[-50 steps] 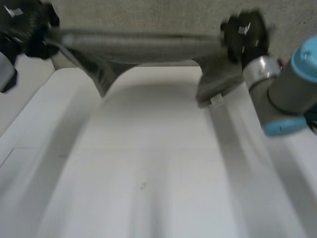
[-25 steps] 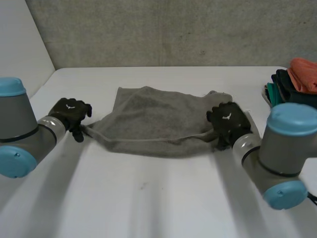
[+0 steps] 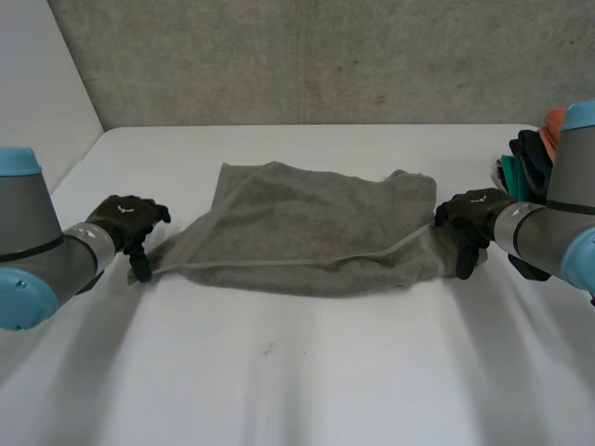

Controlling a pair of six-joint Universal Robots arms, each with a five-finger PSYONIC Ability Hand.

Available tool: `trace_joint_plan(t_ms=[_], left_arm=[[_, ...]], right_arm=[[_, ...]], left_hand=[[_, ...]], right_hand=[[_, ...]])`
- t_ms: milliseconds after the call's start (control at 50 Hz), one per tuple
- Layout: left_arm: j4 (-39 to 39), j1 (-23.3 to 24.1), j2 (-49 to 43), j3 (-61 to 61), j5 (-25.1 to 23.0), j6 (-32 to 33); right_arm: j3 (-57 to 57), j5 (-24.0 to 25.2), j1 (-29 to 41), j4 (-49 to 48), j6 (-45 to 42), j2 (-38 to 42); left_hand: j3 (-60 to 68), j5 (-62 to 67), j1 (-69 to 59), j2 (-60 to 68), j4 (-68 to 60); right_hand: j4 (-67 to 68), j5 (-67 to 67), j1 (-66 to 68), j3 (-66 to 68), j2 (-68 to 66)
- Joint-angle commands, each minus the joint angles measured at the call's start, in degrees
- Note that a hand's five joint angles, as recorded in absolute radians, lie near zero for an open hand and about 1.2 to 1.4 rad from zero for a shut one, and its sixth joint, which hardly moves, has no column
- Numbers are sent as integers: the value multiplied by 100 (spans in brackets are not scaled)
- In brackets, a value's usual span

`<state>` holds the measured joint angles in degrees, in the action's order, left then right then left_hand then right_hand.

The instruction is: Fold the laundry.

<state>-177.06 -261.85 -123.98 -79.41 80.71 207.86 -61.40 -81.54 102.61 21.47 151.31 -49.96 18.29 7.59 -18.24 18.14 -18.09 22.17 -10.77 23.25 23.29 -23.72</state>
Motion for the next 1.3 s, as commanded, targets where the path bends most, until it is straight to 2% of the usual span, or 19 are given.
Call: trace_joint_plan(t_ms=[20, 100, 220, 380, 440, 460, 480, 600, 700, 760, 840, 900, 920, 1000, 1060, 1120, 1200, 1260, 1300], left_arm=[[365, -50, -337, 286, 129, 229], [347, -146, -328, 277, 94, 273], [260, -252, -398, 321, 85, 325], [224, -226, -592, 550, 68, 387], [233, -182, -645, 629, 68, 378], [233, -173, -662, 664, 68, 378], [233, -164, -671, 673, 68, 378], [233, -138, -627, 682, 59, 343], [216, -129, -688, 743, -11, 343], [233, -103, -750, 796, -29, 369], [242, -41, -882, 901, -12, 387], [251, 3, -926, 998, 23, 413], [259, 3, -909, 1016, 50, 422], [312, -6, -514, 963, 313, 361], [383, -32, 162, 665, 489, 229], [426, -137, 1338, 287, 489, 106], [549, -287, 3024, -126, 385, 53], [917, -261, 3678, -285, 288, 210], [1514, -270, 3978, -364, 174, 553]], right_arm=[[216, 24, 22, -916, -207, 408], [251, 94, 57, -1320, -655, 504], [453, 148, 154, -1426, -1322, 662], [1138, 25, 163, -1172, -1499, 1304], [1394, -98, 181, -970, -1570, 1524], [1481, -107, 189, -900, -1570, 1568], [1517, -125, 189, -856, -1570, 1559], [1009, -29, 181, -969, -1298, 1068], [26, 77, 84, -1574, -964, -2], [-310, 77, 5, -1751, -849, -356], [-697, 60, -74, -1892, -595, -743], [-917, 51, -153, -1901, -401, -980], [-952, 51, -180, -1892, -357, -1033], [-1181, 68, -355, -1848, -243, -1419], [-1348, 112, -505, -1664, -286, -1859], [-1453, 226, -672, -1252, -558, -2359], [-1576, 428, -944, -296, -1338, -3149], [-1655, 507, -1102, 206, -1788, -3528], [-1822, 595, -1199, 550, -2140, -3836]], left_hand=[[537, 607, -543, 553, -558], [554, 624, -559, 570, -574], [1040, 1110, -1045, 1056, -1061], [1513, 1582, -1518, 1528, -1533], [1580, 1650, -1585, 1596, -1600], [1580, 1650, -1585, 1596, -1601], [1580, 1650, -1585, 1596, -1601], [1732, 1802, -1737, 1747, -1752], [1815, 1885, -1820, 1831, -1836], [2017, 2087, -2022, 2032, -2037], [2873, 2943, -2878, 2888, -2893], [5775, 5844, -5780, 5790, -5795], [6167, 6237, -6172, 6182, -6187], [6171, 6241, -6176, 6186, -6191], [6171, 6241, -6176, 6186, -6191], [6171, 6241, -6176, 6186, -6191], [6171, 6241, -6176, 6186, -6191], [6171, 6241, -6176, 6186, -6191], [6171, 6241, -6176, 6186, -6191]], right_hand=[[111, -252, 4, 0, 43], [112, -252, 4, 0, 43], [95, -236, -12, -17, 60], [162, -303, 55, 51, -8], [1216, -1357, 1109, 1105, -1062], [3786, -3927, 3679, 3675, -3632], [5744, -5884, 5637, 5632, -5589], [5783, -5923, 5675, 5671, -5628], [5783, -5923, 5675, 5671, -5628], [5783, -5923, 5675, 5671, -5628], [5783, -5923, 5675, 5671, -5628], [5783, -5923, 5675, 5671, -5628], [5783, -5923, 5675, 5671, -5628], [5783, -5923, 5675, 5671, -5628], [5783, -5923, 5675, 5671, -5628], [5783, -5923, 5675, 5671, -5628], [5783, -5923, 5675, 5671, -5628], [5783, -5923, 5675, 5671, -5628], [5783, -5923, 5675, 5671, -5628]])
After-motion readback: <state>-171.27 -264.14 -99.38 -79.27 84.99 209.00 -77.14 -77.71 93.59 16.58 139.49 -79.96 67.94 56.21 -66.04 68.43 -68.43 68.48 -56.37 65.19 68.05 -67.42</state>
